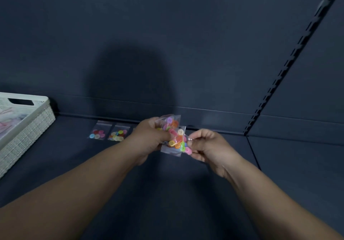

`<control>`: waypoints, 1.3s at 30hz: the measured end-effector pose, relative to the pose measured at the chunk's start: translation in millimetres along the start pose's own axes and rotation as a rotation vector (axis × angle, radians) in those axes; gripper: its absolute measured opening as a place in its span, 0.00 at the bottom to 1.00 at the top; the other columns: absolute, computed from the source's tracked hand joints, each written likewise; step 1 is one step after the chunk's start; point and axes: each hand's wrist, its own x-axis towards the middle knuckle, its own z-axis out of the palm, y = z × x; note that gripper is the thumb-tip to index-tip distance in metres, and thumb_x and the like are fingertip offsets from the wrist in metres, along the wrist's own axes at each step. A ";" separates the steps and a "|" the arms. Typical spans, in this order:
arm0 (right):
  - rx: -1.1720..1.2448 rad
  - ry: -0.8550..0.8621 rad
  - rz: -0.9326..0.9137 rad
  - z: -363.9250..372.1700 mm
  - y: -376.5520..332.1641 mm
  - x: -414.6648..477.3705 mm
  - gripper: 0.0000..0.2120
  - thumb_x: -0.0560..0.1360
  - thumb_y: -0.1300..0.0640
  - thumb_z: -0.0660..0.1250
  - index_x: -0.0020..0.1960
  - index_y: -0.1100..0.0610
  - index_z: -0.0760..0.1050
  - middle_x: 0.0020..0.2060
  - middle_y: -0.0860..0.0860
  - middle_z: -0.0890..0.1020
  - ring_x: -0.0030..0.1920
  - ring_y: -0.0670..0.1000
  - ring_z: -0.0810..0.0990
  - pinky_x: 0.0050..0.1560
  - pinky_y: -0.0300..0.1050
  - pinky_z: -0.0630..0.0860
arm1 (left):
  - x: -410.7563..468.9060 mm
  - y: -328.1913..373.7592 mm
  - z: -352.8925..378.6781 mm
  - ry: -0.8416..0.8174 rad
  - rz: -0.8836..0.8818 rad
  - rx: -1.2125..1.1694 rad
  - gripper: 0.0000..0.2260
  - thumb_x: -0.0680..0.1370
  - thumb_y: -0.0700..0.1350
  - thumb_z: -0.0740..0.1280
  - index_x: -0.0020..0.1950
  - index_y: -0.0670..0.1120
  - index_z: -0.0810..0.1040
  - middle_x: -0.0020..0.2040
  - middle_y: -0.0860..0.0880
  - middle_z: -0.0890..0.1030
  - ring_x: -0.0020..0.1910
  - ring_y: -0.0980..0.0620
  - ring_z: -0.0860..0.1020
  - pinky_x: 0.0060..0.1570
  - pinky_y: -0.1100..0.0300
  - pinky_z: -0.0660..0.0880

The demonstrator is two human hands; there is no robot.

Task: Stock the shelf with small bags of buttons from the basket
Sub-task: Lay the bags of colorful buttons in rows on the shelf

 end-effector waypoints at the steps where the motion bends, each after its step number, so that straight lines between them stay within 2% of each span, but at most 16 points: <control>1: -0.012 0.016 0.000 -0.7 0.5 0.0 0.09 0.72 0.69 0.68 0.42 0.56 0.73 0.36 0.53 0.80 0.33 0.48 0.78 0.34 0.39 0.77 | 1.6 -1.7 0.3 0.001 -0.016 0.002 0.18 0.70 0.28 0.68 0.57 0.42 0.77 0.50 0.41 0.83 0.47 0.43 0.83 0.46 0.48 0.80; 6: -0.037 0.210 -0.022 -6.1 6.8 3.1 0.09 0.73 0.71 0.66 0.40 0.58 0.71 0.33 0.55 0.78 0.31 0.51 0.76 0.32 0.41 0.75 | 9.6 -8.8 -2.1 0.021 -0.079 0.044 0.15 0.71 0.28 0.67 0.54 0.41 0.78 0.46 0.43 0.84 0.41 0.47 0.83 0.42 0.51 0.81; 9: 0.021 0.305 -0.006 -9.8 11.2 7.5 0.05 0.75 0.66 0.66 0.46 0.58 0.71 0.35 0.55 0.79 0.31 0.50 0.76 0.33 0.41 0.74 | 10.3 -10.4 -5.3 0.032 -0.110 0.041 0.12 0.71 0.29 0.67 0.51 0.41 0.78 0.45 0.42 0.83 0.41 0.47 0.82 0.45 0.49 0.81; 10: -0.124 0.321 -0.024 -11.5 13.9 8.0 0.05 0.75 0.62 0.67 0.48 0.58 0.71 0.35 0.53 0.79 0.31 0.50 0.75 0.33 0.41 0.73 | 9.9 -11.1 -6.1 0.026 -0.118 0.041 0.13 0.71 0.29 0.68 0.51 0.42 0.78 0.45 0.43 0.83 0.42 0.46 0.82 0.48 0.47 0.80; 13: -0.998 0.403 -0.292 -19.8 24.4 5.4 0.05 0.76 0.56 0.63 0.50 0.56 0.74 0.42 0.50 0.76 0.43 0.53 0.76 0.40 0.42 0.70 | 9.4 -14.4 -9.4 0.012 -0.128 0.063 0.14 0.71 0.31 0.70 0.53 0.43 0.78 0.47 0.42 0.84 0.45 0.44 0.83 0.52 0.44 0.79; 14: -1.134 0.384 -0.400 -21.5 28.0 3.9 0.05 0.76 0.58 0.62 0.50 0.56 0.75 0.46 0.50 0.76 0.48 0.54 0.75 0.44 0.43 0.71 | 8.8 -15.2 -10.0 0.017 -0.127 0.064 0.14 0.70 0.31 0.70 0.54 0.43 0.78 0.48 0.42 0.84 0.46 0.43 0.83 0.52 0.43 0.78; 16: -1.210 0.246 -0.520 -24.4 36.1 4.2 0.12 0.74 0.63 0.60 0.54 0.54 0.78 0.55 0.49 0.77 0.57 0.55 0.72 0.55 0.42 0.71 | 7.7 -16.6 -13.0 0.031 -0.118 0.057 0.14 0.70 0.31 0.70 0.53 0.43 0.78 0.48 0.42 0.84 0.46 0.43 0.83 0.52 0.44 0.79; 17: -1.230 0.173 -0.540 -25.4 39.6 4.8 0.16 0.74 0.64 0.60 0.58 0.53 0.78 0.60 0.48 0.76 0.62 0.54 0.70 0.62 0.40 0.67 | 6.7 -16.6 -14.8 0.034 -0.114 0.052 0.14 0.70 0.31 0.70 0.52 0.44 0.79 0.47 0.43 0.84 0.45 0.44 0.83 0.51 0.45 0.79; 19: -1.271 0.075 -0.535 -24.9 44.2 6.0 0.21 0.76 0.63 0.58 0.67 0.51 0.72 0.68 0.48 0.70 0.69 0.51 0.64 0.68 0.36 0.58 | 5.0 -15.6 -19.8 0.044 -0.104 0.039 0.12 0.71 0.31 0.70 0.50 0.44 0.79 0.44 0.44 0.84 0.41 0.47 0.83 0.46 0.51 0.80; 22: -1.316 0.021 -0.538 -16.5 47.0 10.0 0.23 0.78 0.58 0.57 0.72 0.50 0.64 0.71 0.48 0.65 0.70 0.50 0.61 0.70 0.37 0.55 | 3.0 -11.6 -27.8 0.088 -0.095 0.014 0.12 0.71 0.31 0.69 0.52 0.42 0.78 0.45 0.43 0.84 0.38 0.50 0.83 0.37 0.58 0.81; 25: -1.353 0.022 -0.585 -6.7 45.9 12.7 0.23 0.79 0.53 0.57 0.73 0.50 0.62 0.71 0.48 0.63 0.70 0.50 0.60 0.69 0.38 0.54 | 0.9 -5.7 -35.3 0.134 -0.087 -0.015 0.12 0.72 0.31 0.69 0.53 0.41 0.77 0.43 0.44 0.83 0.34 0.53 0.82 0.29 0.63 0.78; 27: -1.359 0.010 -0.603 -4.4 44.2 13.3 0.26 0.79 0.50 0.56 0.76 0.51 0.56 0.75 0.48 0.58 0.74 0.51 0.55 0.71 0.38 0.49 | -0.3 -3.0 -40.4 0.154 -0.084 -0.029 0.13 0.72 0.31 0.68 0.56 0.40 0.76 0.44 0.44 0.83 0.35 0.52 0.82 0.29 0.64 0.77; 30: -1.447 -0.087 -0.526 -4.3 45.1 14.5 0.29 0.80 0.45 0.51 0.77 0.51 0.45 0.77 0.47 0.45 0.76 0.47 0.41 0.74 0.42 0.42 | -3.1 -1.4 -45.7 0.162 -0.079 -0.041 0.14 0.73 0.31 0.68 0.58 0.38 0.75 0.45 0.43 0.83 0.36 0.52 0.82 0.28 0.64 0.77; 33: -1.516 -0.156 -0.459 -5.4 46.1 17.3 0.32 0.79 0.38 0.47 0.77 0.50 0.43 0.77 0.47 0.42 0.76 0.47 0.40 0.75 0.43 0.40 | -5.8 -1.1 -46.4 0.166 -0.076 -0.043 0.12 0.73 0.32 0.68 0.55 0.40 0.75 0.42 0.45 0.83 0.31 0.56 0.82 0.26 0.66 0.75; 36: -1.582 -0.189 -0.475 -6.9 45.8 18.3 0.39 0.69 0.30 0.37 0.76 0.45 0.42 0.77 0.45 0.41 0.76 0.46 0.40 0.73 0.44 0.37 | -7.3 -1.7 -46.0 0.170 -0.072 -0.057 0.12 0.73 0.31 0.67 0.55 0.41 0.75 0.41 0.45 0.82 0.29 0.57 0.81 0.25 0.66 0.74; 39: -1.586 -0.197 -0.474 -6.1 44.7 15.7 0.43 0.66 0.25 0.34 0.76 0.44 0.41 0.76 0.44 0.41 0.76 0.45 0.39 0.72 0.44 0.35 | -6.8 -2.5 -47.3 0.178 -0.072 -0.053 0.12 0.73 0.32 0.68 0.55 0.40 0.75 0.44 0.43 0.83 0.33 0.54 0.82 0.27 0.64 0.76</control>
